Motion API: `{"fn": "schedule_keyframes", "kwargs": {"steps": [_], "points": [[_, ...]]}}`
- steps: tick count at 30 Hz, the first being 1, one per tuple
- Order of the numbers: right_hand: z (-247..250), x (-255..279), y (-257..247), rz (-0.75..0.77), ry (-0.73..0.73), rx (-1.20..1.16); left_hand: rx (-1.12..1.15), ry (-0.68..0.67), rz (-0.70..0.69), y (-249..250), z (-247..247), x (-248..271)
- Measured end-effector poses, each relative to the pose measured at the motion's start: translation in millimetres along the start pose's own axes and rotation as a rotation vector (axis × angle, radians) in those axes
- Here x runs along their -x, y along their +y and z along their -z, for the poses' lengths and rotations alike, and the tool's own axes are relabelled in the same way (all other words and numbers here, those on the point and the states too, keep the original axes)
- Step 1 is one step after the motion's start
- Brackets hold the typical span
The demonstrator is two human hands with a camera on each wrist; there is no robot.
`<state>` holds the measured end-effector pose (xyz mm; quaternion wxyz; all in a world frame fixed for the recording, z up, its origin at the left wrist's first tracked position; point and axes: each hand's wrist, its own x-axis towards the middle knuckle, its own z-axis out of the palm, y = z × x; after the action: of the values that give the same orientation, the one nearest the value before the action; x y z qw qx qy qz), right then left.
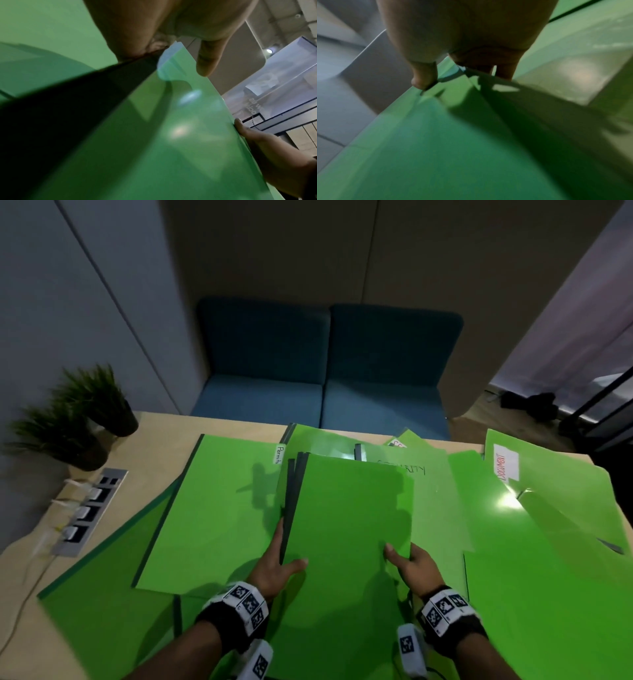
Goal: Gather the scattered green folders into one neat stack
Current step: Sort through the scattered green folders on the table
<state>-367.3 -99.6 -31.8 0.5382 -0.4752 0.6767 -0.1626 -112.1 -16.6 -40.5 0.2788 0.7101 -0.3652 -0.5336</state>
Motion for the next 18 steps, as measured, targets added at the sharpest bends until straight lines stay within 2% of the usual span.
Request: {"fn": "schedule_keyframes", "kwargs": {"steps": [4, 6, 8, 9, 10, 12, 13, 14, 16, 18], "points": [[-2, 0, -4, 0.025, 0.090, -0.056, -0.096, -0.077, 0.037, -15, -9, 6], [-3, 7, -6, 0.015, 0.050, -0.130, -0.075, -0.095, 0.072, -18, -11, 9], [-3, 6, -1, -0.008, 0.022, -0.195, -0.063, -0.108, 0.025, -13, 2, 8], [-2, 6, -1, -0.024, 0.037, -0.214, -0.078, -0.072, -0.030, -11, 15, 4], [-1, 3, 0, -0.035, 0.060, -0.225, -0.090, 0.034, -0.078, -10, 31, -2], [2, -3, 4, -0.043, 0.103, -0.238, -0.123, 0.410, -0.061, -16, 74, -16], [3, -5, 4, -0.052, 0.125, -0.251, -0.191, 0.586, 0.024, -27, 100, -23], [4, -9, 6, -0.071, 0.130, -0.259, -0.275, 0.676, 0.179, -38, 124, -24], [3, -11, 8, -0.108, 0.143, -0.247, -0.373, 0.680, 0.490, -68, 160, -22], [3, -12, 10, -0.116, 0.164, -0.236, -0.378, 0.616, 0.585, -85, 174, -14]]}}
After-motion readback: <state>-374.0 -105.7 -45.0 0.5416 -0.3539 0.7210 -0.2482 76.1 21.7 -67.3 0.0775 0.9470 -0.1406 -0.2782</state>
